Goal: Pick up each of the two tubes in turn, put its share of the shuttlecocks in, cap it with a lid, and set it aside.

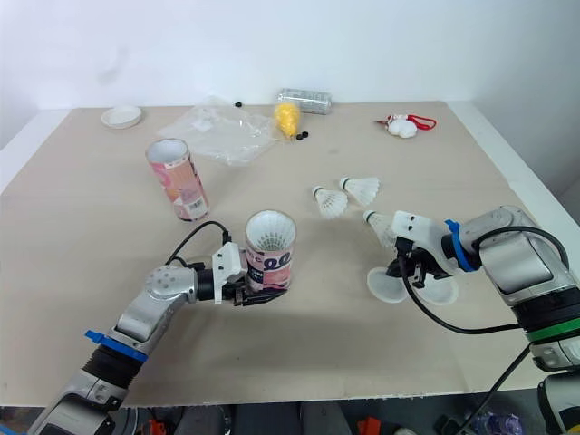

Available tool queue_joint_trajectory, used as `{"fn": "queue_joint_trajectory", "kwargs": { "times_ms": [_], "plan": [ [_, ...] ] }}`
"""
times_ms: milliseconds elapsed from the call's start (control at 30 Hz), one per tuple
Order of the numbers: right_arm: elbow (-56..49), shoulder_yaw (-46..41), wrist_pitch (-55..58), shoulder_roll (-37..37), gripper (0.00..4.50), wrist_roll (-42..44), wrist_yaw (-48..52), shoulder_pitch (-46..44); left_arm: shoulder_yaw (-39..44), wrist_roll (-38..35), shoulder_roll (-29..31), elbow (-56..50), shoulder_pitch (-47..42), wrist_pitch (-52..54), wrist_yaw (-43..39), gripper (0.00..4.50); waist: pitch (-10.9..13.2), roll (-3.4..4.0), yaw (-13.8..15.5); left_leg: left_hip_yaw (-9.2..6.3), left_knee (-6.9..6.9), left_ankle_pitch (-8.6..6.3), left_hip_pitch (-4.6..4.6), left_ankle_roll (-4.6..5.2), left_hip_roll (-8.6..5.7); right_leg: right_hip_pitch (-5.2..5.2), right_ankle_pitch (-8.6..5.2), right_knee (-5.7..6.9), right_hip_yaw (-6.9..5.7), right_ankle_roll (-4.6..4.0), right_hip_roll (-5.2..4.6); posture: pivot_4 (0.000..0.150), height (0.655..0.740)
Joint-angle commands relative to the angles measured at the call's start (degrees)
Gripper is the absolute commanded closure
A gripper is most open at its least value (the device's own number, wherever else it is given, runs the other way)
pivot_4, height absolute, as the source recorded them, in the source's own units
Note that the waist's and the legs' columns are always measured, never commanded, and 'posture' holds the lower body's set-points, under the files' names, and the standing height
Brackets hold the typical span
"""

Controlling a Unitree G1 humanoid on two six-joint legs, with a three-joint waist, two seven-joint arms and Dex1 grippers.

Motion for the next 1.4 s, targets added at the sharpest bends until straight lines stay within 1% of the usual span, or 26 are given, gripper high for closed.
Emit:
{"fn": "queue_joint_trajectory", "kwargs": {
  "times_ms": [33, 133, 233, 300, 400, 500, 600, 767, 867, 967, 1100, 1200, 1400],
  "plan": [
    [-2.5, -2.0, -2.0, -0.1, 4.38, 1.3, 1.0, 1.1, -1.8, 1.5, 1.4, 2.4, 1.8, 1.5, -1.4, 1.45, 0.0, 0.00, 0.0, 0.00, 0.00, 0.00, 0.00, 0.00, 0.00, 0.00, 0.00, 0.00, 0.00, 0.00, 0.00, 0.150, 0.7400],
    [-5.4, -6.3, -4.4, 0.8, 4.38, 6.0, 2.4, 0.7, -1.9, 1.6, 1.7, 3.3, 1.7, 1.5, -1.6, 1.45, 0.0, 0.00, -0.1, 0.00, -0.02, 0.00, 0.01, 0.00, 0.00, 0.00, 0.00, 0.00, 0.00, 0.00, 0.00, 0.150, 0.7400],
    [-7.4, -10.3, -6.2, 1.2, 4.38, 10.8, 4.8, -3.7, -2.1, 1.0, 1.9, 4.1, 1.6, 2.4, -2.7, 1.45, 0.0, 0.07, -0.2, 0.01, -0.02, 0.00, 0.03, 0.00, 0.00, 0.00, 0.03, 0.02, 0.02, 0.01, 0.00, 0.150, 0.7400],
    [-8.4, -12.0, -6.0, 2.5, 4.38, 13.6, 4.7, -8.4, -2.4, 0.4, 2.0, 4.3, 1.5, 3.0, -4.0, 1.45, 0.0, 0.08, -0.4, 0.00, -0.01, 0.00, 0.05, 0.00, 0.00, 0.02, 0.05, 0.02, 0.02, 0.01, 0.01, 0.150, 0.7400],
    [-9.2, -12.7, -4.9, 3.6, 4.38, 15.7, 4.6, -12.9, -2.7, 0.3, 2.1, 4.5, 1.3, 3.1, -4.9, 1.45, -0.1, 0.03, -0.3, -0.05, -0.02, 0.00, 0.11, 0.00, 0.02, 0.09, 0.02, 0.02, -0.05, -0.05, 0.03, 0.150, 0.7400],
    [-9.1, -12.9, -6.3, 7.5, 4.38, 17.3, 3.2, -21.4, -3.0, 0.5, 1.8, 5.1, 0.9, 3.6, -5.4, 1.45, -0.1, -0.01, -0.3, -0.03, -0.11, -0.03, 0.12, -0.03, 0.03, 0.10, -0.07, -0.01, -0.05, -0.06, 0.02, 0.150, 0.7400],
    [-9.4, -12.1, -6.6, 10.8, 4.38, 17.4, 2.2, -25.1, -3.1, 0.7, 1.6, 5.5, 0.6, 3.5, -5.5, 1.45, -0.1, 0.09, -0.1, -0.01, -0.21, -0.04, 0.12, -0.03, 0.02, 0.05, -0.07, -0.01, -0.01, -0.07, 0.01, 0.150, 0.7400],
    [-10.9, -10.4, -7.7, 15.1, 4.38, 17.5, 1.2, -26.9, -3.2, 1.2, 1.4, 5.8, 0.4, 3.1, -5.1, 1.45, -0.2, 0.01, 0.0, -0.06, -0.30, -0.05, 0.10, -0.02, 0.04, 0.06, -0.15, -0.02, -0.11, -0.16, 0.00, 0.150, 0.7400],
    [-14.0, -9.5, -4.9, 17.1, 4.38, 20.1, 1.0, -27.2, -3.0, 1.1, 1.3, 5.9, 0.4, 3.1, -4.8, 1.45, -0.2, 0.01, 0.0, -0.07, -0.32, -0.05, 0.10, -0.02, 0.04, 0.05, -0.14, -0.01, -0.12, -0.18, 0.00, 0.150, 0.7400],
    [-15.3, -8.2, -5.3, 18.8, 4.38, 19.5, 0.1, -27.0, -2.9, 1.0, 1.2, 6.0, 0.4, 3.3, -4.7, 1.45, -0.2, 0.01, 0.0, -0.07, -0.32, -0.05, 0.12, -0.02, 0.04, 0.06, -0.15, 0.00, -0.12, -0.18, 0.00, 0.150, 0.7400],
    [-14.6, -6.2, -6.4, 20.7, 4.38, 18.0, -0.9, -26.8, -2.9, 0.7, 1.3, 5.3, 0.8, 3.8, -4.6, 1.45, -0.2, 0.01, 0.0, -0.07, -0.30, -0.05, 0.14, -0.02, 0.04, 0.07, -0.11, 0.00, -0.13, -0.16, 0.00, 0.150, 0.7400],
    [-12.6, -3.8, -10.4, 21.3, 4.38, 14.7, -1.0, -26.5, -2.9, 0.7, 1.3, 5.2, 0.8, 3.9, -4.7, 1.45, -0.2, 0.01, 0.0, -0.07, -0.31, -0.04, 0.18, -0.02, 0.04, 0.08, -0.11, 0.00, -0.13, -0.17, 0.01, 0.150, 0.7400],
    [-9.9, -2.6, -13.4, 21.9, 4.38, 12.6, 0.2, -27.0, -2.7, 0.8, 1.2, 5.3, 0.6, 3.9, -4.5, 1.45, -0.2, 0.01, 0.0, -0.07, -0.33, -0.05, 0.16, -0.02, 0.04, 0.08, -0.13, 0.00, -0.13, -0.17, 0.01, 0.150, 0.7400]
  ]
}}
